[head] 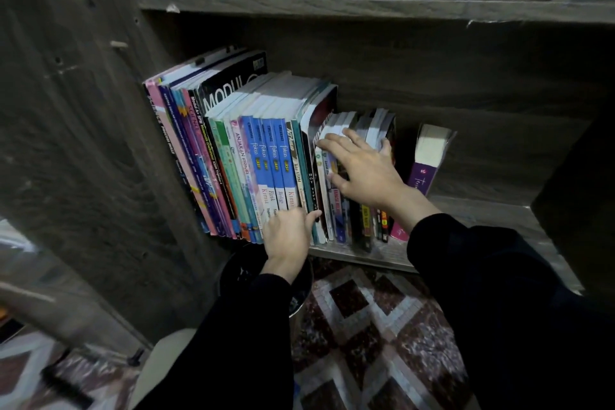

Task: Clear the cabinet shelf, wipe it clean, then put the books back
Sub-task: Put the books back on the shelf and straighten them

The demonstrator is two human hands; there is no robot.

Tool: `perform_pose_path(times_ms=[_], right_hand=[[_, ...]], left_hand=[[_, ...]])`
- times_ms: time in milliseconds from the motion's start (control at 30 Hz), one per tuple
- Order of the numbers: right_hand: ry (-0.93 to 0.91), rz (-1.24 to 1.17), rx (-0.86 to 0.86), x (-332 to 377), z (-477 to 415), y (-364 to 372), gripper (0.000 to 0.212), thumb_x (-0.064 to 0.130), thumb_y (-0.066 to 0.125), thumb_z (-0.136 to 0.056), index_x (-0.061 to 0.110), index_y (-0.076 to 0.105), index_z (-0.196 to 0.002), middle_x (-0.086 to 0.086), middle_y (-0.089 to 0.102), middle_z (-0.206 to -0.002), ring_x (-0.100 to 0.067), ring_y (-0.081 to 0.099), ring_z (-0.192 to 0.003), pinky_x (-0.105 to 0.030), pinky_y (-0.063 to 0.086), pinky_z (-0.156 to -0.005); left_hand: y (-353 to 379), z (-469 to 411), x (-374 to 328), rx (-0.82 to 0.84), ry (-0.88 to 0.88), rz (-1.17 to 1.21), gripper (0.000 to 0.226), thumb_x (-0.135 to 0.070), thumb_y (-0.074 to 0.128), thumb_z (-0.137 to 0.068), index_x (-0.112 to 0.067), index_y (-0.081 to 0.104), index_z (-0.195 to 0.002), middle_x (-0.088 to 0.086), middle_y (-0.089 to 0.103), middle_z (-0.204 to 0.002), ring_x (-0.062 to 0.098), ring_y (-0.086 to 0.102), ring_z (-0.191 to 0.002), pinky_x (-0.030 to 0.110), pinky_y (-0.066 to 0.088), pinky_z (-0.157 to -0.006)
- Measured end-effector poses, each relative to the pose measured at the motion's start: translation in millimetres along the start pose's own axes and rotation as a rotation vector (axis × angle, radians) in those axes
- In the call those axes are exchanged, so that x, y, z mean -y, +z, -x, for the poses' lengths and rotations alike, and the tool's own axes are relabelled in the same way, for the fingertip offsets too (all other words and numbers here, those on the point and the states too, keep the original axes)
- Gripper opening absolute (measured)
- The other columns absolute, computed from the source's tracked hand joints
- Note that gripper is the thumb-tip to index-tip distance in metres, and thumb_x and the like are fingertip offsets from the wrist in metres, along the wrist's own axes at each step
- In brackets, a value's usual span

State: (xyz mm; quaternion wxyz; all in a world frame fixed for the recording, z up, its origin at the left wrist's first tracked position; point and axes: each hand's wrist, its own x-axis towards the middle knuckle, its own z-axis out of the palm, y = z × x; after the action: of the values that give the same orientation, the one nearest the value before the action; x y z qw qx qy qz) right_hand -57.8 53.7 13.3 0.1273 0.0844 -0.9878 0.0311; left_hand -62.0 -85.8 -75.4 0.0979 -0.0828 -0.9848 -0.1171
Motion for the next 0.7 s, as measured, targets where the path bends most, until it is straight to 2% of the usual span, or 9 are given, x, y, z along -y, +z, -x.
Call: perform_pose_path(times_ms=[100, 200, 267, 333, 400, 433, 500, 600, 700], right_hand=[[0.007, -0.002, 0.007, 1, 0, -2, 0.058, 0.038, 0.045, -0.097, 0.036, 0.018, -0.149, 0.012, 0.016, -0.158, -0.016, 0.005, -0.148, -0.067, 0.007, -0.109], [0.008, -0.003, 0.008, 1, 0, -1, 0.058, 0.038, 0.045, -0.097, 0.037, 0.018, -0.148, 0.012, 0.017, -0.158, -0.016, 0.005, -0.148, -0.067, 0.007, -0.109], [0.011, -0.002, 0.002, 2, 0, -1, 0.058, 0.038, 0.046, -0.097, 0.037, 0.018, -0.148, 0.011, 0.018, -0.158, -0.016, 0.006, -0.147, -0.067, 0.007, -0.109], [0.021, 0.004, -0.009, 3, 0, 1, 0.058, 0.037, 0.047, -0.096, 0.037, 0.019, -0.148, 0.011, 0.018, -0.158, -0.016, 0.006, -0.147, -0.066, 0.006, -0.109], [0.058, 0.021, -0.043, 7, 0, 5, 0.058, 0.036, 0.048, -0.095, 0.035, 0.022, -0.148, 0.009, 0.019, -0.158, -0.019, 0.007, -0.147, -0.065, 0.003, -0.110], [0.081, 0.035, -0.092, 11, 1, 9, 0.058, 0.035, 0.049, -0.094, 0.033, 0.024, -0.147, 0.006, 0.019, -0.158, -0.022, 0.007, -0.147, -0.064, 0.001, -0.111], [0.115, 0.020, -0.280, 25, 9, 21, 0.059, 0.028, 0.054, -0.089, 0.023, 0.033, -0.144, -0.006, 0.026, -0.156, -0.029, 0.011, -0.146, -0.059, 0.002, -0.113], [0.049, -0.066, -0.563, 54, 30, 49, 0.059, 0.016, 0.061, -0.076, 0.013, 0.044, -0.133, -0.019, 0.047, -0.133, -0.032, 0.034, -0.129, -0.046, 0.025, -0.110], [-0.065, -0.090, -0.491, 85, 45, 78, 0.053, 0.013, 0.067, -0.070, 0.012, 0.054, -0.121, -0.012, 0.056, -0.109, -0.025, 0.044, -0.103, -0.036, 0.038, -0.087]], left_hand=[[0, 5, -8, 0.017, -0.025, 0.003, 0.050, -0.049, 0.037, -0.099, -0.008, 0.066, -0.098, 0.012, 0.069, -0.097, 0.031, 0.065, -0.093, 0.033, 0.043, -0.069], [-1, 6, -5, 0.015, -0.038, 0.214, 0.043, -0.048, 0.046, -0.096, -0.010, 0.064, -0.088, 0.009, 0.068, -0.084, 0.028, 0.064, -0.084, 0.032, 0.043, -0.066], [-5, 12, 4, -0.101, -0.004, 0.426, 0.032, -0.044, 0.056, -0.092, -0.013, 0.059, -0.083, 0.003, 0.062, -0.074, 0.022, 0.060, -0.073, 0.030, 0.042, -0.061], [-10, 17, 17, -0.381, 0.045, 0.485, 0.023, -0.032, 0.066, -0.088, -0.011, 0.058, -0.090, 0.004, 0.057, -0.082, 0.021, 0.056, -0.076, 0.031, 0.045, -0.062], [-15, 17, 32, -0.637, 0.030, 0.399, 0.037, -0.025, 0.069, -0.084, -0.005, 0.056, -0.112, 0.015, 0.055, -0.107, 0.028, 0.052, -0.099, 0.034, 0.045, -0.079], [-19, 14, 40, -0.692, 0.026, 0.352, 0.050, -0.027, 0.066, -0.083, -0.004, 0.050, -0.125, 0.020, 0.049, -0.122, 0.031, 0.045, -0.113, 0.035, 0.040, -0.092], [-26, 4, 59, -0.674, 0.049, 0.218, 0.072, -0.036, 0.058, -0.086, -0.004, 0.032, -0.144, 0.022, 0.030, -0.147, 0.034, 0.024, -0.135, 0.040, 0.022, -0.112], [-33, -12, 84, -0.532, 0.123, 0.054, 0.091, -0.047, 0.053, -0.085, -0.012, 0.003, -0.152, 0.013, 0.004, -0.160, 0.033, -0.006, -0.146, 0.053, 0.007, -0.117], [-33, -24, 97, -0.463, 0.152, -0.106, 0.110, -0.053, 0.056, -0.080, -0.013, -0.021, -0.148, 0.006, -0.021, -0.157, 0.030, -0.029, -0.141, 0.058, -0.006, -0.113]])
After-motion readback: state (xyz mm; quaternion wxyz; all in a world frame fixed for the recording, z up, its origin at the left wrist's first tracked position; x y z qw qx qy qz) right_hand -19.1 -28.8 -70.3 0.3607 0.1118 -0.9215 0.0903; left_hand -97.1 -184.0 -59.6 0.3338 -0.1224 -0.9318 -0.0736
